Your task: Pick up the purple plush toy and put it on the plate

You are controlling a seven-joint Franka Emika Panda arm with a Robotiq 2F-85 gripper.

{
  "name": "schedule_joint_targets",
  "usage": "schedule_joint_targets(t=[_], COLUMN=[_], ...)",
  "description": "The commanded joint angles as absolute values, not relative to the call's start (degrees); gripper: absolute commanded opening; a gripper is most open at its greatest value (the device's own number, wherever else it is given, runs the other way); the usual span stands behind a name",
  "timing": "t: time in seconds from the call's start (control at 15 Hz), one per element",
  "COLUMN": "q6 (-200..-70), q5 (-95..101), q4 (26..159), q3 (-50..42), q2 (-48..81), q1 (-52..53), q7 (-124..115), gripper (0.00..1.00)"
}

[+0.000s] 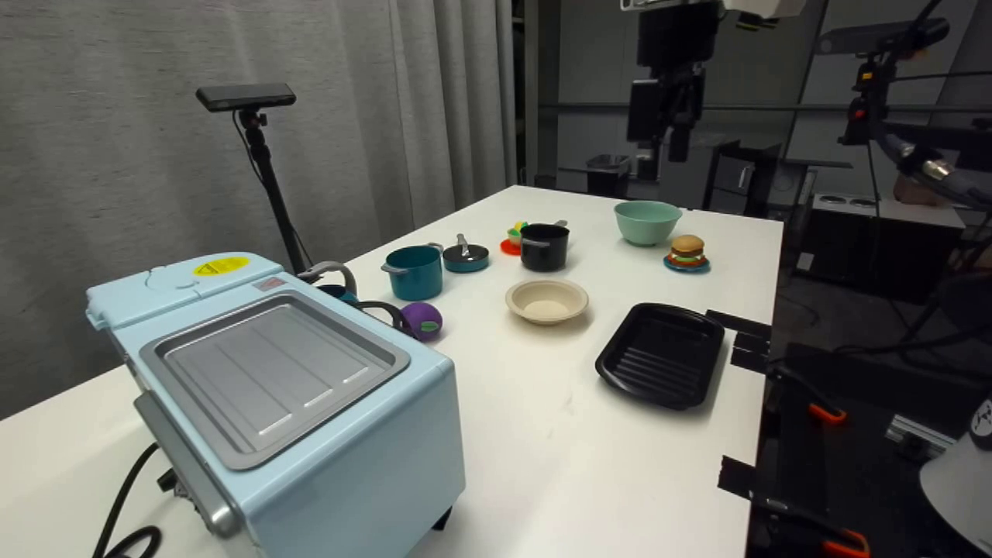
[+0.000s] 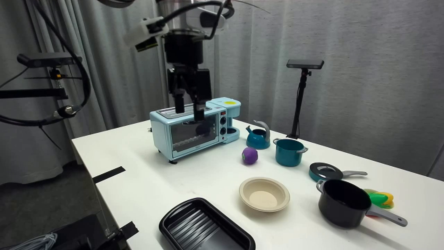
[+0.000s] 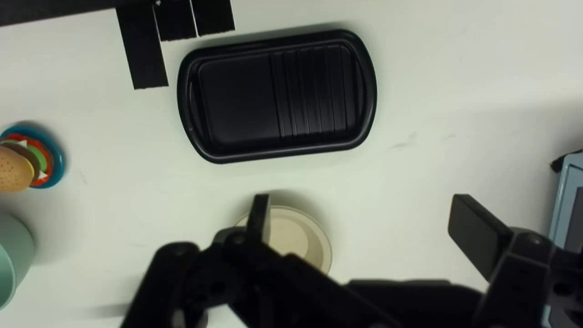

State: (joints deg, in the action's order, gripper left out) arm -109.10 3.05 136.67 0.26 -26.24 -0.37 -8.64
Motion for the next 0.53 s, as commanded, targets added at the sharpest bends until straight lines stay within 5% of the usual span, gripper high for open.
schedule_joint_targets(t=[0.0,0.47], q6=[-113.9,-125.2], q5=[1.2,2.0], q4=[127.2,112.3], q3=[1.2,3.2], q2=[-14.1,5.1], q1=[-0.4,1.4], q7=[-10.5,-16.3], gripper=[1.00,1.00])
